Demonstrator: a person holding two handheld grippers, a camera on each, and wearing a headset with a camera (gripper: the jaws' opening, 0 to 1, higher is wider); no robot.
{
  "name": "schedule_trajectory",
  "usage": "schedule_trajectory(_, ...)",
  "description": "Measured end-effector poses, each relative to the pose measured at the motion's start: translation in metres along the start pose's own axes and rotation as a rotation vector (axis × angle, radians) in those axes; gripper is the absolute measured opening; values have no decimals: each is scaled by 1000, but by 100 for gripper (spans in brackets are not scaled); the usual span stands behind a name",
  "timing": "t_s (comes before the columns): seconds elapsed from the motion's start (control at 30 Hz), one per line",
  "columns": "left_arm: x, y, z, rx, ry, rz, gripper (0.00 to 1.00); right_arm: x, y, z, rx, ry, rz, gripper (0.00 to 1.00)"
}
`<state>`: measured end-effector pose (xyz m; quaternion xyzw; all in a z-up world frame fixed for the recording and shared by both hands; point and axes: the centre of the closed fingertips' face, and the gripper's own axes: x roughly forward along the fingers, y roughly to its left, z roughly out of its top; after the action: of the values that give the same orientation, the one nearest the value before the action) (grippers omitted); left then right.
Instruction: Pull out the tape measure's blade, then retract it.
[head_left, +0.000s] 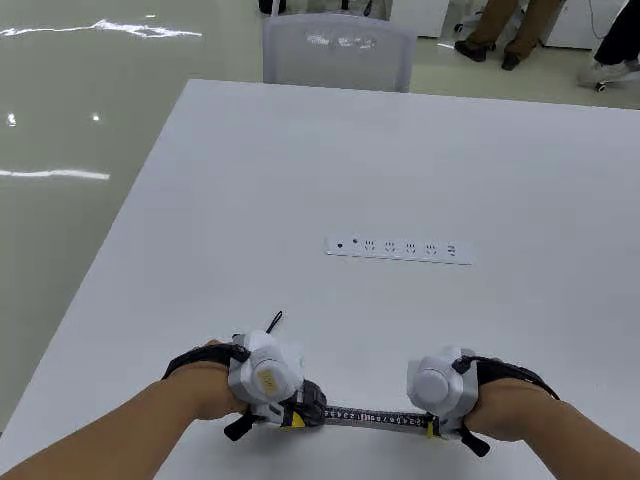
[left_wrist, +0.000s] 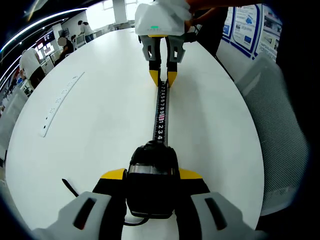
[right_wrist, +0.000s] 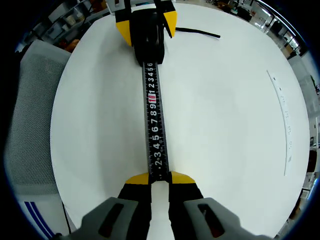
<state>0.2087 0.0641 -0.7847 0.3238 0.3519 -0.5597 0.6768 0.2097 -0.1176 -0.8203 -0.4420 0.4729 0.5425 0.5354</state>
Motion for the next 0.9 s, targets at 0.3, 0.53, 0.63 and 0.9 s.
schedule_trajectory(0.3,-2,-2,3,-2,-1,-1,32,-3,-2,-7,0,2,-5,10)
schedule_trajectory(0.53,-3,-2,3,-4,-1,0,32,-7,-1,-11,-1,6,-8,10)
schedule_trajectory(0.63,-4,-2,4,-4,-2,0,32,-8,-2,-14,0,9,-8,10)
schedule_trajectory(0.9,-3,-1,2,-4,-1,0,32,-7,-3,-20,0,16,-8,10)
